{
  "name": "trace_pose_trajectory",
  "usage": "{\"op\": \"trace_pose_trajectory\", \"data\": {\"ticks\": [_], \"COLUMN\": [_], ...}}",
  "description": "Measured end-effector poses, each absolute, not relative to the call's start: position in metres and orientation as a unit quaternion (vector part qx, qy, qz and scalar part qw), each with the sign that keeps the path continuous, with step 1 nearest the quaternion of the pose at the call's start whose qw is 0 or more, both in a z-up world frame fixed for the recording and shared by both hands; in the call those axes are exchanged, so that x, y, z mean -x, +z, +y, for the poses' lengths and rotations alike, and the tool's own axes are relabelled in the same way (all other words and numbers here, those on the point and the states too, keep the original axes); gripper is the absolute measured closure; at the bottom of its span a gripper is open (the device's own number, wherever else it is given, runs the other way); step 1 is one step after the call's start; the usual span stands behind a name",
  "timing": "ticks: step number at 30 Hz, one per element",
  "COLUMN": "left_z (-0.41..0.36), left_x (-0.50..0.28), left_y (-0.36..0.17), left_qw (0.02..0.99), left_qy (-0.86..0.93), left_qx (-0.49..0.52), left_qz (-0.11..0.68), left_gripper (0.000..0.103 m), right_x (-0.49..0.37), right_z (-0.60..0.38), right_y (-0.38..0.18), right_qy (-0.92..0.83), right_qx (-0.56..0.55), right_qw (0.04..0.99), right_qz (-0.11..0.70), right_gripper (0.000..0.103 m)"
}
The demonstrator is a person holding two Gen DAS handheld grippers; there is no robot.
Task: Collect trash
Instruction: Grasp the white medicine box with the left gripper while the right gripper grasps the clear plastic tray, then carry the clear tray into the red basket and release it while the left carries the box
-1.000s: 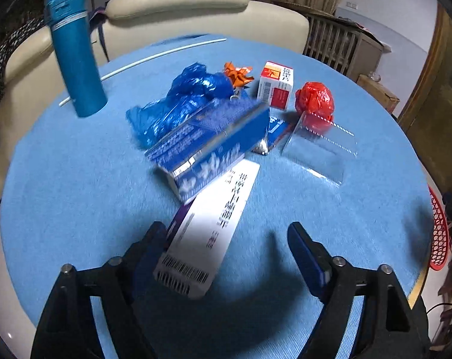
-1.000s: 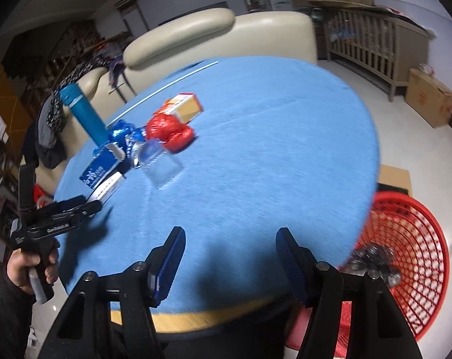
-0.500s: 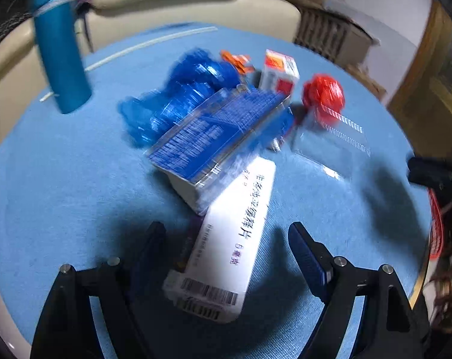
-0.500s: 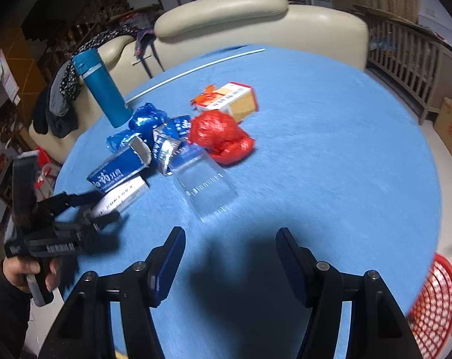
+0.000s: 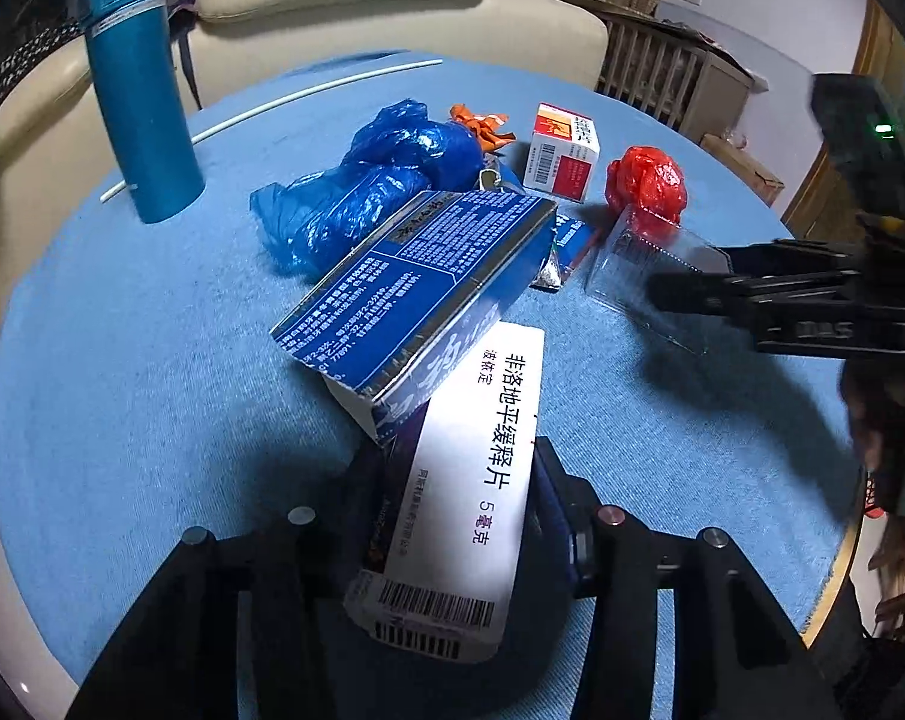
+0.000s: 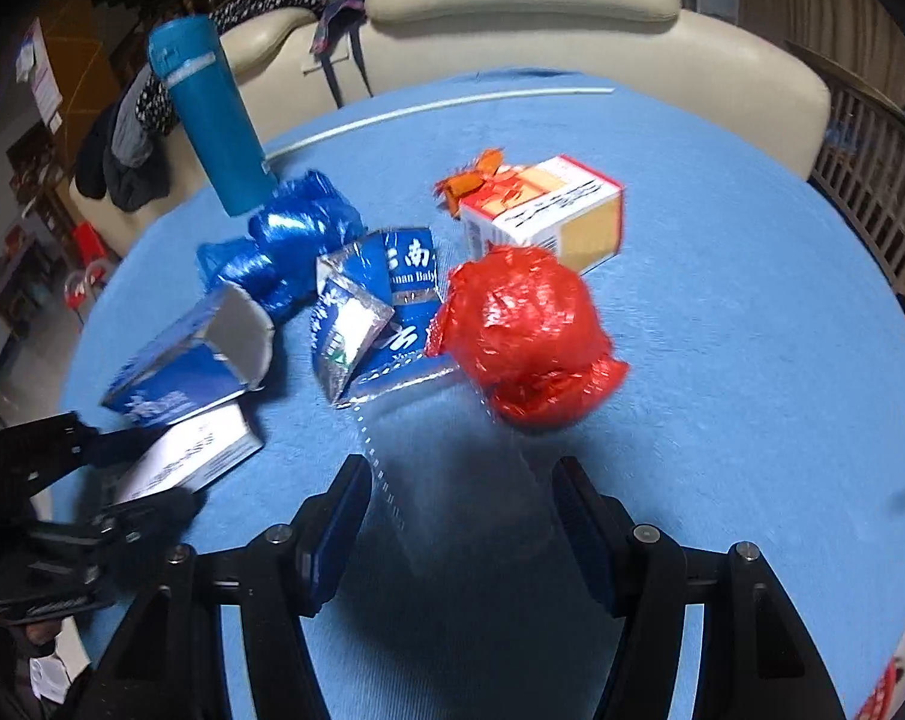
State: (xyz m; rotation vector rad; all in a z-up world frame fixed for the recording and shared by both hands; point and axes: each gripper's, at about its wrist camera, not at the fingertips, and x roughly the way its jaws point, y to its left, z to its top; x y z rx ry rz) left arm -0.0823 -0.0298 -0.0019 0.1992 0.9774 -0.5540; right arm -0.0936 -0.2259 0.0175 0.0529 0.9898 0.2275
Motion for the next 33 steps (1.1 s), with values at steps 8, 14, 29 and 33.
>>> {"op": "trace_pose_trajectory", "data": {"ticks": [8, 14, 29, 33], "left_z": [-0.040, -0.049, -0.057, -0.057], "left_x": [0.094, 0.112, 0.165, 0.173], "left_y": [0.011, 0.021, 0.051, 0.061], "left_qw": [0.845, 0.849, 0.866, 0.871], "left_qy": [-0.241, -0.238, -0.245, -0.245], "left_qx": [-0.076, -0.071, -0.078, -0.076], "left_qz": [0.472, 0.466, 0.429, 0.418], "left_gripper": [0.052, 0.055, 0.058, 0.058], "right_x": [0.106, 0.138, 0.203, 0.216], "right_z": [-0.224, -0.229, -0.246, -0.252], "right_y": [0.021, 0.033, 0.061, 0.071], "right_qy": [0.116, 0.104, 0.086, 0.080], "right_qx": [-0.036, -0.055, -0.081, -0.094], "right_qw": [0.879, 0.888, 0.907, 0.913], "right_qz": [0.461, 0.445, 0.405, 0.388], "right_gripper": [0.048, 0.048, 0.049, 0.049]}}
